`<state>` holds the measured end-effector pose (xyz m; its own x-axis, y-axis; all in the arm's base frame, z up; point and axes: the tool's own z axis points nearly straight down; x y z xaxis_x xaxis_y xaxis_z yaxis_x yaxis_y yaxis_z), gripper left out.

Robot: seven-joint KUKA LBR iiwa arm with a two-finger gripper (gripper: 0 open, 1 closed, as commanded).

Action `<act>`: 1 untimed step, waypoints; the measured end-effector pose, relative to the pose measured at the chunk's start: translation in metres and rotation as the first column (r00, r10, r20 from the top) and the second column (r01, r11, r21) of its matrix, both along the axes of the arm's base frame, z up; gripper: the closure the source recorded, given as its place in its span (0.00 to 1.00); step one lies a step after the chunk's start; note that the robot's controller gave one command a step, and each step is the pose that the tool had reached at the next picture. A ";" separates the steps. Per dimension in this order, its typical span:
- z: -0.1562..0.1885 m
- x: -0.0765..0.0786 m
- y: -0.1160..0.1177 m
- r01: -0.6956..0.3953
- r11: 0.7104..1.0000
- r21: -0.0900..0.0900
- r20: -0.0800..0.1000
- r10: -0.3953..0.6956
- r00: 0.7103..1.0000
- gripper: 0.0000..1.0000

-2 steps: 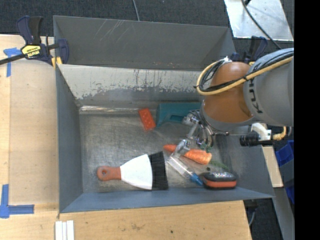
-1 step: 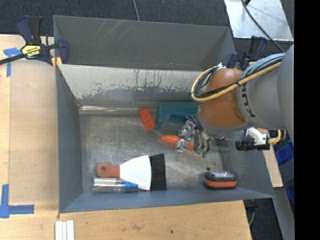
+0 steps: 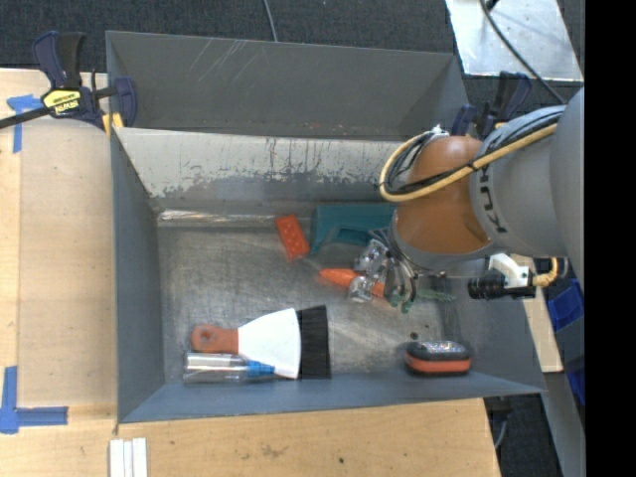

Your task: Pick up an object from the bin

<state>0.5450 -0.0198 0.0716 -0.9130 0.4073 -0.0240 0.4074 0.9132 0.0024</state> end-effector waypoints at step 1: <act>0.002 0.000 0.000 0.000 1.000 0.000 0.000 0.000 1.000 1.00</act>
Offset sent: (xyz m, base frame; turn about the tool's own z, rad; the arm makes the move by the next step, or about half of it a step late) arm -0.0001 -0.0003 0.0181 0.0000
